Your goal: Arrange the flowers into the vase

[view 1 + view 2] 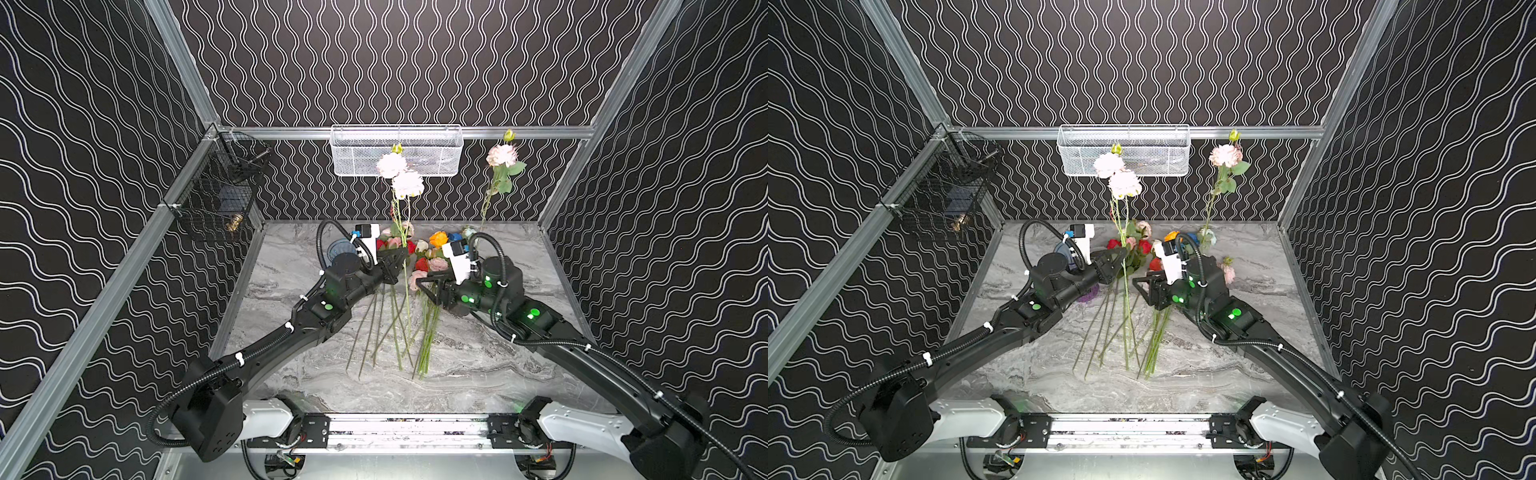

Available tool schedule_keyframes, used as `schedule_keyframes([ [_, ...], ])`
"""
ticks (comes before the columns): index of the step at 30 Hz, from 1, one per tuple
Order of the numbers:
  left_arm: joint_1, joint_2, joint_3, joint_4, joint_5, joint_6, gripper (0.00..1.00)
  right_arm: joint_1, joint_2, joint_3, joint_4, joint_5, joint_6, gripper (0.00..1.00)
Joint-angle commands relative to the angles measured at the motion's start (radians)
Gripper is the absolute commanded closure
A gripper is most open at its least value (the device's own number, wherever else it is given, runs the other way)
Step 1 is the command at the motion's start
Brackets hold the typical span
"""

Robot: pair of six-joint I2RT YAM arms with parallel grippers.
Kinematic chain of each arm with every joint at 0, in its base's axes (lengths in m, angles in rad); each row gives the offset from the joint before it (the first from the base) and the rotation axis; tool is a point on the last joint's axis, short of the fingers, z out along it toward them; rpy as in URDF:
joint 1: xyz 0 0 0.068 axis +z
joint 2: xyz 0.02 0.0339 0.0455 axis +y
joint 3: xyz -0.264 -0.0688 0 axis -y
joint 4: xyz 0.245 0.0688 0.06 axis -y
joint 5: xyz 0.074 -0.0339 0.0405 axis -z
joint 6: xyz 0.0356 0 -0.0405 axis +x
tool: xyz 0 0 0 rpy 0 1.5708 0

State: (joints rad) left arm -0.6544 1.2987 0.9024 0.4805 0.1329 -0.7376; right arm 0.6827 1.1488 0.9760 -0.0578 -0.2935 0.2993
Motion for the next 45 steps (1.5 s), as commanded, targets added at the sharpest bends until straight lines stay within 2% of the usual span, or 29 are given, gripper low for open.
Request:
schedule_keyframes([
  [1,0.002,-0.009,-0.006,0.108,0.029,-0.061,1.0,0.005,0.028,0.015,0.073,-0.096,0.018,0.5],
  [6,0.002,-0.03,-0.038,0.146,0.042,-0.082,1.0,0.005,0.095,0.081,0.071,-0.073,0.026,0.54],
  [9,0.002,-0.042,-0.044,0.141,0.051,-0.084,1.0,0.005,0.13,0.108,0.074,-0.066,0.035,0.68],
  [14,0.002,-0.051,-0.081,0.197,0.062,-0.108,1.0,0.006,0.165,0.129,0.083,-0.065,0.05,0.78],
  [18,0.002,-0.058,-0.086,0.203,0.078,-0.097,1.0,0.005,0.169,0.128,0.087,-0.064,0.055,0.93],
  [22,0.004,-0.069,-0.1,0.228,0.085,-0.091,1.0,0.006,0.172,0.134,0.092,-0.084,0.062,1.0],
  [28,0.004,-0.076,-0.1,0.227,0.091,-0.08,1.0,0.008,0.181,0.137,0.109,-0.082,0.08,1.0],
  [29,0.004,-0.08,-0.102,0.224,0.088,-0.08,0.96,0.008,0.179,0.136,0.114,-0.078,0.084,1.0],
  [31,0.007,-0.094,-0.108,0.219,0.086,-0.073,0.52,0.008,0.172,0.137,0.114,-0.062,0.079,1.0],
  [32,0.007,-0.105,-0.114,0.215,0.082,-0.07,0.38,0.009,0.167,0.141,0.108,-0.051,0.073,1.0],
  [33,0.008,-0.12,-0.12,0.209,0.079,-0.061,0.28,0.009,0.159,0.147,0.093,-0.029,0.061,1.0],
  [36,0.008,-0.179,-0.136,0.149,0.056,-0.023,0.17,0.011,0.116,0.153,0.062,0.061,0.024,1.0],
  [41,0.009,-0.273,-0.196,0.097,0.005,0.007,0.16,0.012,0.006,0.171,0.044,0.288,-0.08,1.0],
  [45,0.007,-0.29,-0.243,0.095,-0.006,0.001,0.16,0.011,-0.059,0.198,0.106,0.546,-0.207,1.0],
])
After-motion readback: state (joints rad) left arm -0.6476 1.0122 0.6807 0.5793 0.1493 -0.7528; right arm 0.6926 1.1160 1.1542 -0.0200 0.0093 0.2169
